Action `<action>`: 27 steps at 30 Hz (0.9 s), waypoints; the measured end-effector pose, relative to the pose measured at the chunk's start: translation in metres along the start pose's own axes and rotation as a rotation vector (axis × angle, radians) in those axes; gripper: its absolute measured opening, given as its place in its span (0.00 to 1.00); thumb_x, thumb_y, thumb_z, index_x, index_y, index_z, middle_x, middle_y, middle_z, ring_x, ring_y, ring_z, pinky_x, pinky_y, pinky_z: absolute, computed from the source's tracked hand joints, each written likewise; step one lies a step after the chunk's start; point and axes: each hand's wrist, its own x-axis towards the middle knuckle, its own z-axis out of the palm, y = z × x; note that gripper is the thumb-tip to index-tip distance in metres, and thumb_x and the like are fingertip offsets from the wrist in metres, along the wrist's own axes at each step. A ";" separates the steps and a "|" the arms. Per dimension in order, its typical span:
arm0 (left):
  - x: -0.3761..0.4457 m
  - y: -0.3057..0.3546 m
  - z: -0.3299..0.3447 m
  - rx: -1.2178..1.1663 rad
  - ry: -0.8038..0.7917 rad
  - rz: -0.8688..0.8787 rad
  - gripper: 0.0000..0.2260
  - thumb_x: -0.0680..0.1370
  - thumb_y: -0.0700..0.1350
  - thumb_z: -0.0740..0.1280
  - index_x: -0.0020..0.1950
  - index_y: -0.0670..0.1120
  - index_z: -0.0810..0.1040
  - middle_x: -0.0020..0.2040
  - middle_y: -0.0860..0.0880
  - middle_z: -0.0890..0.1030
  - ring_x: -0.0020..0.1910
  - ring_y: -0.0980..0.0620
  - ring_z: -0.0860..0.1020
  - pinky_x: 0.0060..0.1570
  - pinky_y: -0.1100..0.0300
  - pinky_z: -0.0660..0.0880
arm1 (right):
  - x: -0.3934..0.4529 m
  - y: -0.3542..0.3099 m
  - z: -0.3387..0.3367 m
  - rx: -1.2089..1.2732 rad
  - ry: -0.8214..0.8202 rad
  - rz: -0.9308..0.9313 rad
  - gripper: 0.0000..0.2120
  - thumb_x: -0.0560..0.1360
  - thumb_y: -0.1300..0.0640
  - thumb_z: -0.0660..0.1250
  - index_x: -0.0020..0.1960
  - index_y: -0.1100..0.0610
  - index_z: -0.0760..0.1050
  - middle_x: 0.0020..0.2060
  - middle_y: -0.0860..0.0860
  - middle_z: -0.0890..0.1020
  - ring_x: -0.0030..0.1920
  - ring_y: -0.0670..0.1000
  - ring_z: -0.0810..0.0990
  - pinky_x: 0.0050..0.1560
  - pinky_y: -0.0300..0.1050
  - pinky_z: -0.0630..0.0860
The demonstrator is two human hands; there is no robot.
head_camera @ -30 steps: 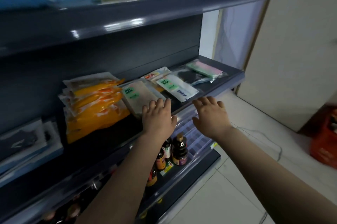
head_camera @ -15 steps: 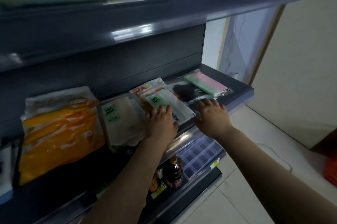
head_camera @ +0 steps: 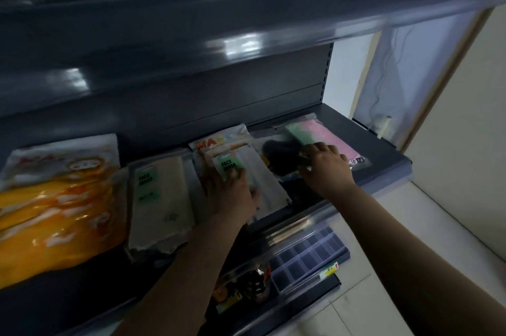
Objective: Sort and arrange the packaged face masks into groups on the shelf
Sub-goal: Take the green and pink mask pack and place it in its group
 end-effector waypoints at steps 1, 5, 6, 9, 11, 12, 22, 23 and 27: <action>0.005 0.003 0.003 -0.013 0.005 -0.006 0.28 0.79 0.59 0.54 0.75 0.47 0.56 0.74 0.46 0.60 0.71 0.36 0.60 0.68 0.43 0.62 | 0.009 0.008 -0.001 0.006 -0.003 0.000 0.21 0.77 0.53 0.60 0.69 0.56 0.67 0.67 0.56 0.71 0.67 0.60 0.67 0.63 0.55 0.66; 0.022 0.018 0.008 -0.078 0.051 -0.008 0.28 0.79 0.58 0.56 0.75 0.46 0.56 0.75 0.46 0.59 0.72 0.39 0.61 0.67 0.46 0.66 | 0.041 0.041 -0.004 -0.012 -0.064 -0.002 0.21 0.79 0.58 0.56 0.72 0.56 0.64 0.69 0.57 0.69 0.68 0.61 0.67 0.66 0.56 0.65; 0.025 0.023 0.009 -0.097 0.057 -0.015 0.28 0.79 0.57 0.57 0.75 0.45 0.57 0.75 0.45 0.59 0.72 0.39 0.61 0.67 0.47 0.65 | 0.047 0.048 -0.005 -0.014 -0.092 -0.001 0.21 0.79 0.58 0.56 0.72 0.55 0.64 0.69 0.57 0.70 0.67 0.61 0.68 0.66 0.55 0.65; 0.036 0.034 0.013 -0.199 0.096 -0.101 0.30 0.77 0.58 0.61 0.74 0.45 0.59 0.74 0.44 0.62 0.71 0.41 0.62 0.67 0.48 0.66 | 0.062 0.065 -0.007 0.028 -0.155 0.010 0.22 0.78 0.52 0.60 0.71 0.55 0.64 0.67 0.56 0.71 0.66 0.60 0.68 0.64 0.54 0.66; 0.040 0.040 0.016 -0.278 0.137 -0.221 0.33 0.75 0.61 0.63 0.73 0.44 0.61 0.72 0.42 0.65 0.70 0.40 0.65 0.64 0.47 0.69 | 0.068 0.074 -0.008 0.069 -0.162 0.030 0.27 0.75 0.47 0.64 0.71 0.55 0.64 0.67 0.57 0.70 0.66 0.61 0.68 0.64 0.54 0.66; 0.041 0.043 0.015 -0.304 0.142 -0.281 0.35 0.74 0.62 0.64 0.73 0.44 0.60 0.72 0.42 0.65 0.70 0.40 0.65 0.64 0.46 0.70 | 0.070 0.079 -0.008 0.085 -0.171 0.037 0.30 0.73 0.44 0.65 0.71 0.55 0.63 0.67 0.57 0.70 0.66 0.61 0.69 0.65 0.55 0.67; 0.019 0.061 0.016 -0.434 0.125 -0.533 0.43 0.70 0.59 0.71 0.76 0.47 0.51 0.70 0.42 0.67 0.67 0.38 0.68 0.62 0.46 0.70 | 0.086 0.106 -0.005 0.197 -0.266 -0.005 0.42 0.66 0.37 0.71 0.70 0.58 0.61 0.66 0.58 0.71 0.67 0.61 0.69 0.64 0.55 0.67; 0.015 0.065 0.017 -0.475 0.150 -0.545 0.43 0.69 0.57 0.72 0.76 0.47 0.52 0.69 0.42 0.68 0.67 0.38 0.68 0.62 0.46 0.71 | 0.086 0.107 -0.005 0.181 -0.276 -0.005 0.41 0.66 0.36 0.70 0.69 0.58 0.61 0.66 0.58 0.71 0.67 0.61 0.68 0.64 0.55 0.66; 0.001 0.085 0.010 -0.727 0.254 -0.591 0.39 0.70 0.47 0.75 0.74 0.47 0.57 0.65 0.41 0.70 0.61 0.40 0.73 0.49 0.51 0.75 | 0.086 0.107 -0.004 0.276 -0.266 -0.020 0.42 0.65 0.40 0.73 0.70 0.57 0.60 0.66 0.58 0.71 0.68 0.61 0.67 0.65 0.55 0.65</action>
